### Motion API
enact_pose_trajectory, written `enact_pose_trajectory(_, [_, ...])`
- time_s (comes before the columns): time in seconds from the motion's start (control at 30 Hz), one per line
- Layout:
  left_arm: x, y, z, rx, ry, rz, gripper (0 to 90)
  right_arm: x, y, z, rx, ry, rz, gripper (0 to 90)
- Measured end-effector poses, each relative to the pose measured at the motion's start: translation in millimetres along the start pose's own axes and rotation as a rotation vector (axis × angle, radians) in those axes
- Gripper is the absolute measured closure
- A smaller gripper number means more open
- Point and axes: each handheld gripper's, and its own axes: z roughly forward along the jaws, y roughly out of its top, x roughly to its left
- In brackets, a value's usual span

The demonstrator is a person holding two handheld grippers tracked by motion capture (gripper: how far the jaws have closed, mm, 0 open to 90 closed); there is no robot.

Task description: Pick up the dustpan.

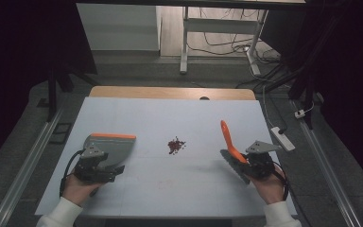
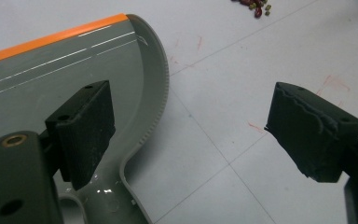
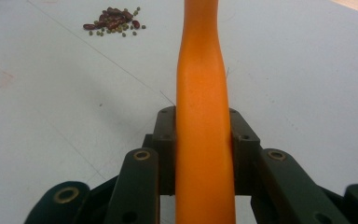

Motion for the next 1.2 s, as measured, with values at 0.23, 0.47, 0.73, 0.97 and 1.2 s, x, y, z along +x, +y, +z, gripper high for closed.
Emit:
enact_pose_trajectory(0.23, [-1.8,0.1,0.2,0.003,0.014,0.011,16.3,1.7,0.1,-1.2,-0.003,-0.005,0.001,69.6])
enact_pose_trajectory(0.47, [-2.8,1.6,-1.4,0.006,0.01,0.018,16.2,2.2,0.8,-2.3,-0.011,-0.005,0.001,69.6])
enact_pose_trajectory(0.73, [-10.4,8.0,-5.6,0.005,0.013,0.026,16.2,2.8,3.3,-4.3,-0.024,0.002,0.005,69.6])
enact_pose_trajectory(0.97, [-13.8,17.2,-9.0,0.009,0.041,0.005,16.4,3.5,6.1,-8.5,-0.038,-0.003,-0.008,69.6])
enact_pose_trajectory(1.2, [-22.1,25.6,-14.5,0.035,0.077,-0.027,18.2,5.1,8.2,-12.1,-0.045,-0.007,-0.021,69.6])
